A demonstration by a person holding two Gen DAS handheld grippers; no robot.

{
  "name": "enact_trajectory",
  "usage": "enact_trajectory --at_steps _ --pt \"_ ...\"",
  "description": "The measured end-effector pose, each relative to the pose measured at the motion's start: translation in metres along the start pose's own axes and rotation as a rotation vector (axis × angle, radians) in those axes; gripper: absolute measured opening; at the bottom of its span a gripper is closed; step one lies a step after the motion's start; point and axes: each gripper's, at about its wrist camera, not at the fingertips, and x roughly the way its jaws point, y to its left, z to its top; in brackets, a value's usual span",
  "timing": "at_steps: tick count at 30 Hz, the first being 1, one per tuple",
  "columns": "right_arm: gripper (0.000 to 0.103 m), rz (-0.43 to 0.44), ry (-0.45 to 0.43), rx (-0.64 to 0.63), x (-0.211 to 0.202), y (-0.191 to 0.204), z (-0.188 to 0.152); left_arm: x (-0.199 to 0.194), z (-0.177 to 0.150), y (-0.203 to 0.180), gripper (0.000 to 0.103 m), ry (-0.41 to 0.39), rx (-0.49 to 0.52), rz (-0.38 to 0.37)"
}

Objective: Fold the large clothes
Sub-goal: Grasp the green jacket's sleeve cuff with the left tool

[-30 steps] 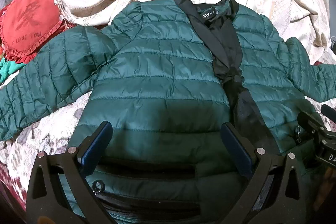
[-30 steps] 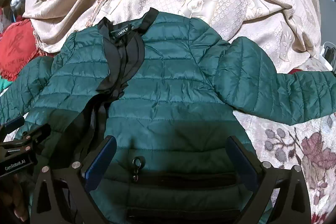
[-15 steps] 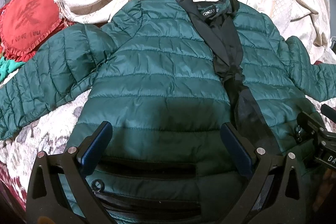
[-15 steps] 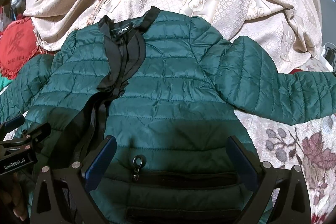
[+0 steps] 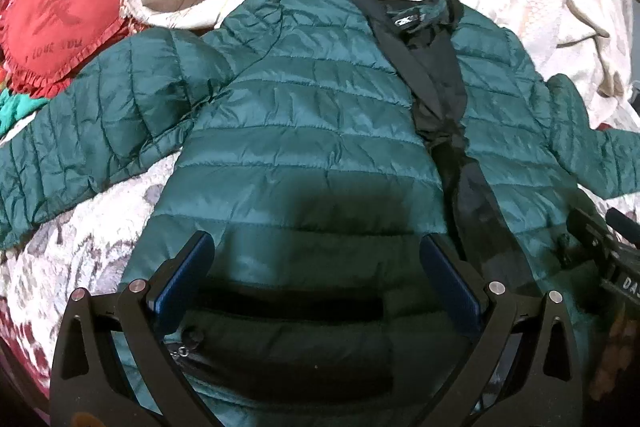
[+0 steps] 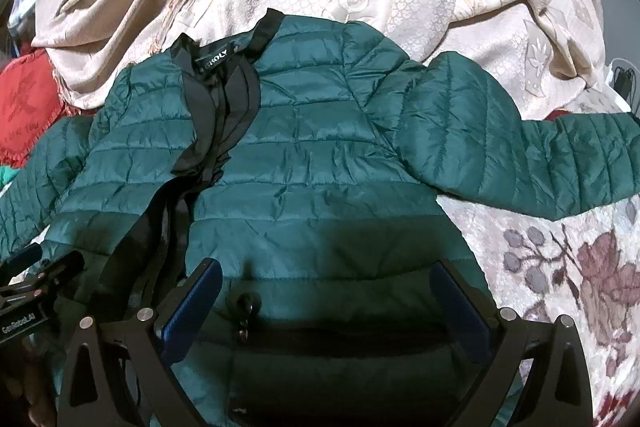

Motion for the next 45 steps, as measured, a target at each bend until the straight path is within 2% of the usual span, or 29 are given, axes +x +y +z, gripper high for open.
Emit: enact_trajectory --at_steps 2,6,10,12,14,17,20,23,25,29,34,37,39,40,41,42,43,45 --pt "0.103 -0.002 -0.001 -0.003 -0.001 -0.001 0.000 -0.004 0.000 0.003 0.103 -0.012 0.010 0.001" --pt "0.103 -0.014 -0.038 -0.009 -0.012 0.000 0.000 -0.019 0.018 0.019 0.103 0.023 -0.061 -0.004" --pt "0.103 0.003 -0.087 -0.022 -0.026 0.003 0.000 -0.074 0.045 0.055 0.103 -0.091 -0.123 0.036" --pt "0.103 0.011 -0.097 -0.030 -0.029 0.005 0.000 -0.088 0.046 0.075 0.103 -0.122 -0.136 0.050" --pt "0.103 0.014 -0.098 -0.039 -0.031 0.007 0.000 -0.094 0.039 0.101 0.103 -0.140 -0.152 0.081" --pt "0.103 0.023 -0.100 -0.044 -0.034 0.008 -0.003 -0.090 0.019 0.153 0.103 -0.141 -0.193 0.174" --pt "0.103 0.032 -0.105 -0.035 -0.038 0.007 -0.005 -0.076 -0.009 0.216 0.103 -0.117 -0.281 0.265" --pt "0.103 0.032 -0.093 -0.035 -0.035 0.008 -0.005 -0.068 -0.045 0.285 0.102 -0.130 -0.411 0.353" --pt "0.103 0.034 -0.076 -0.033 -0.029 0.010 -0.005 -0.067 -0.067 0.322 0.096 -0.142 -0.516 0.334" --pt "0.103 0.027 -0.050 -0.048 -0.021 0.015 -0.007 -0.056 -0.096 0.366 0.085 -0.170 -0.670 0.264" --pt "0.103 0.019 -0.035 -0.070 -0.015 0.020 -0.008 -0.040 -0.091 0.379 0.083 -0.220 -0.678 0.251" --pt "0.103 0.017 -0.022 -0.076 -0.011 0.022 -0.008 -0.033 -0.085 0.383 0.090 -0.266 -0.673 0.238" --pt "0.103 0.014 -0.010 -0.083 -0.007 0.024 -0.009 -0.030 -0.079 0.383 0.090 -0.289 -0.670 0.226" --pt "0.103 0.014 -0.006 -0.087 -0.005 0.025 -0.009 -0.029 -0.077 0.382 0.081 -0.290 -0.664 0.197" --pt "0.103 0.014 -0.005 -0.091 -0.004 0.026 -0.009 -0.026 -0.072 0.384 0.062 -0.291 -0.661 0.132" --pt "0.103 0.014 -0.004 -0.094 -0.004 0.027 -0.009 -0.022 -0.071 0.385 0.017 -0.264 -0.661 0.066" --pt "0.103 0.012 -0.003 -0.099 -0.004 0.028 -0.009 -0.018 -0.069 0.386 0.016 -0.235 -0.667 0.015" --pt "0.103 0.010 -0.002 -0.106 -0.003 0.029 -0.009 -0.024 -0.065 0.380 0.016 -0.278 -0.638 -0.012"
